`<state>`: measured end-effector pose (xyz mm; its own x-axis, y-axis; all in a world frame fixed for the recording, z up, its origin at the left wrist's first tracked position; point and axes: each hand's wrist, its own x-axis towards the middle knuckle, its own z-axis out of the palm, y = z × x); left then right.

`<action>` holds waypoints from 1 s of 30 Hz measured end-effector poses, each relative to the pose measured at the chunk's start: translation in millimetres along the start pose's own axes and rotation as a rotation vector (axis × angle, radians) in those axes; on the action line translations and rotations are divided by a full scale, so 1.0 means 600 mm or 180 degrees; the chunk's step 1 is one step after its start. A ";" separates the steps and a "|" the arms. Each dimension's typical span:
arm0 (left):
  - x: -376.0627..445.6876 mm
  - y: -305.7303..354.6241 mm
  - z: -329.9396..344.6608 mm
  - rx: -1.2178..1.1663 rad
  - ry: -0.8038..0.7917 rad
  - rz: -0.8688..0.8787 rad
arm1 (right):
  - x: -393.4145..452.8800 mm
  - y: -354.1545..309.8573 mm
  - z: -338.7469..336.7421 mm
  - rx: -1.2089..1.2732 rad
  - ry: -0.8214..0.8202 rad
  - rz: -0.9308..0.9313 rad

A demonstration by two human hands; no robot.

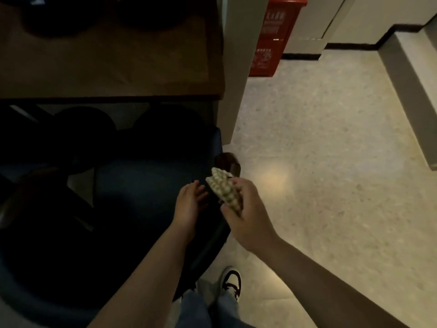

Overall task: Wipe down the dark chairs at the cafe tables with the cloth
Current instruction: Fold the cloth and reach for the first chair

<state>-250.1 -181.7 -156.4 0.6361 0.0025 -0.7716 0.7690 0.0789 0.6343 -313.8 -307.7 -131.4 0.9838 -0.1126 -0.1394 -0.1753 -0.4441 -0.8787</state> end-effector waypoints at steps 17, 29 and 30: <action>0.075 -0.022 -0.016 -0.0418 0.0146 -0.0221 | 0.190 -0.042 0.059 -0.4693 -0.2742 -0.1202; 0.064 -0.013 -0.011 -0.0320 0.0084 -0.0246 | 0.242 -0.028 0.066 -0.4318 -0.2419 -0.0213; 0.064 -0.014 -0.009 -0.0293 0.0056 -0.0238 | 0.222 -0.026 0.057 -0.4333 -0.2344 -0.0356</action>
<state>-232.3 -177.1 -191.5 0.5755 0.0107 -0.8177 0.8047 0.1708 0.5686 -178.8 -285.4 -152.1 0.7224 0.2404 -0.6483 0.3993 -0.9105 0.1073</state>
